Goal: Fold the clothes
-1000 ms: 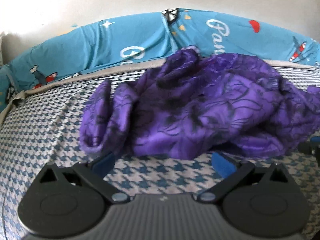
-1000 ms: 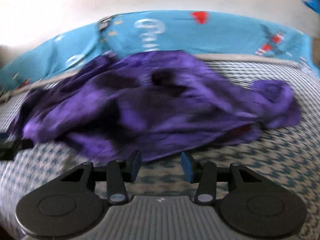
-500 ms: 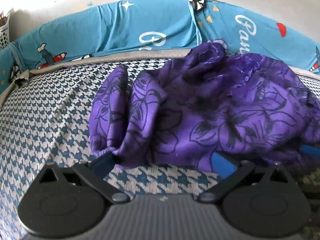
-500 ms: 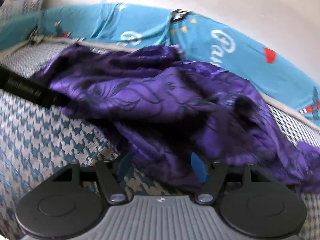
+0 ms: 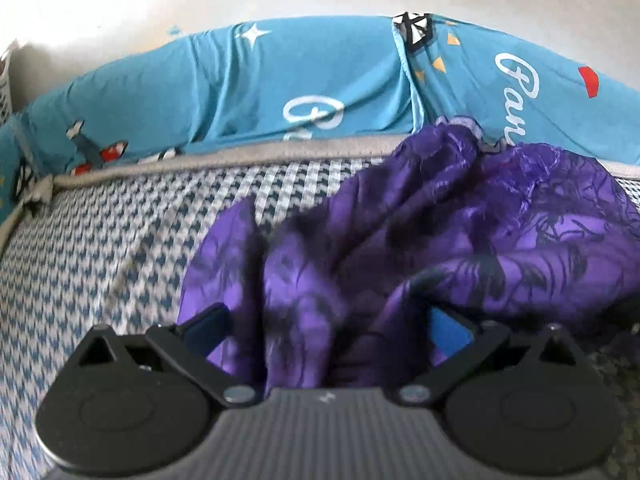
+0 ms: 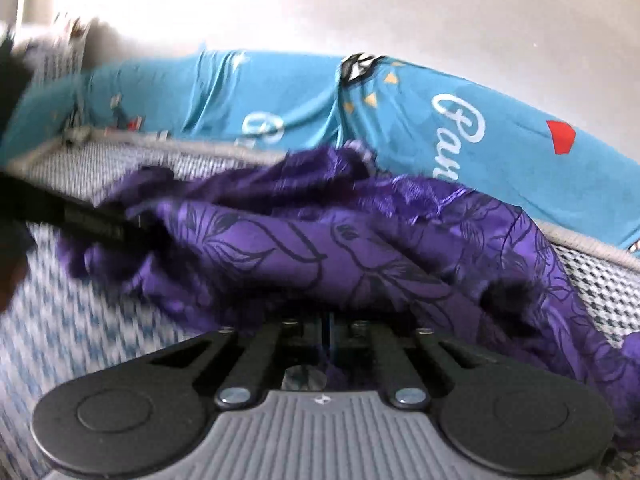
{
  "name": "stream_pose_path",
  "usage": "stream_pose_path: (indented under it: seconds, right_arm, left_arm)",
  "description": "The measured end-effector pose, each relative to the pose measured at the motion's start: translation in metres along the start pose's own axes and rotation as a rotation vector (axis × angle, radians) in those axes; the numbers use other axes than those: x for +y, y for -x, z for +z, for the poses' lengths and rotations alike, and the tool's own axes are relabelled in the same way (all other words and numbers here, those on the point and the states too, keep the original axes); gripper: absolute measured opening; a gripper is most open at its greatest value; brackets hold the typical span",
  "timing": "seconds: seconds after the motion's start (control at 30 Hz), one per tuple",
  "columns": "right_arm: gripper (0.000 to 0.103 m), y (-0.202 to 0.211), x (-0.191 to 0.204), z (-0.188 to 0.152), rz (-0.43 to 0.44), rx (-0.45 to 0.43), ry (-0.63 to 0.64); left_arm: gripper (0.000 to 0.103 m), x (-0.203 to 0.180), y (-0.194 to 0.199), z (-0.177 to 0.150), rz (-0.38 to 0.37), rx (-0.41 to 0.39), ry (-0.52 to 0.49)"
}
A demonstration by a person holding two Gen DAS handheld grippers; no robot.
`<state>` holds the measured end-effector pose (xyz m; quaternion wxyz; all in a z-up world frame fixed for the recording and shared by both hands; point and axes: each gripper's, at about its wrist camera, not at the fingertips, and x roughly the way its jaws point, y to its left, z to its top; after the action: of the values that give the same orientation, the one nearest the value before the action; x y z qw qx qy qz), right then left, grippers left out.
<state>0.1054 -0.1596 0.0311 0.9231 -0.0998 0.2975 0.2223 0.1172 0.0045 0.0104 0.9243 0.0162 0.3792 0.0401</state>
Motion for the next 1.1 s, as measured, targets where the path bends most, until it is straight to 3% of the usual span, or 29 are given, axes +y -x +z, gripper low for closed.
stream_pose_path:
  seconds: [0.23, 0.47, 0.7, 0.93, 1.1]
  right_arm:
    - [0.004, -0.032, -0.028, 0.027, 0.015, -0.004, -0.163]
    - [0.004, -0.072, -0.051, 0.033, 0.001, 0.040, -0.305]
    - [0.005, -0.082, -0.048, 0.039, -0.030, 0.070, -0.283]
    - [0.021, -0.051, -0.049, 0.039, -0.032, 0.034, -0.230]
    - [0.023, -0.030, -0.054, 0.036, -0.042, 0.005, -0.204]
  left_arm:
    - [0.103, -0.007, -0.025, 0.027, -0.008, -0.010, -0.015]
    - [0.103, -0.002, -0.055, 0.045, -0.022, 0.028, 0.029]
    - [0.103, 0.002, -0.071, 0.048, -0.024, 0.051, 0.036]
    - [0.103, 0.004, -0.073, 0.051, -0.026, 0.063, 0.051]
    - [0.103, 0.003, -0.073, 0.050, -0.024, 0.062, 0.048]
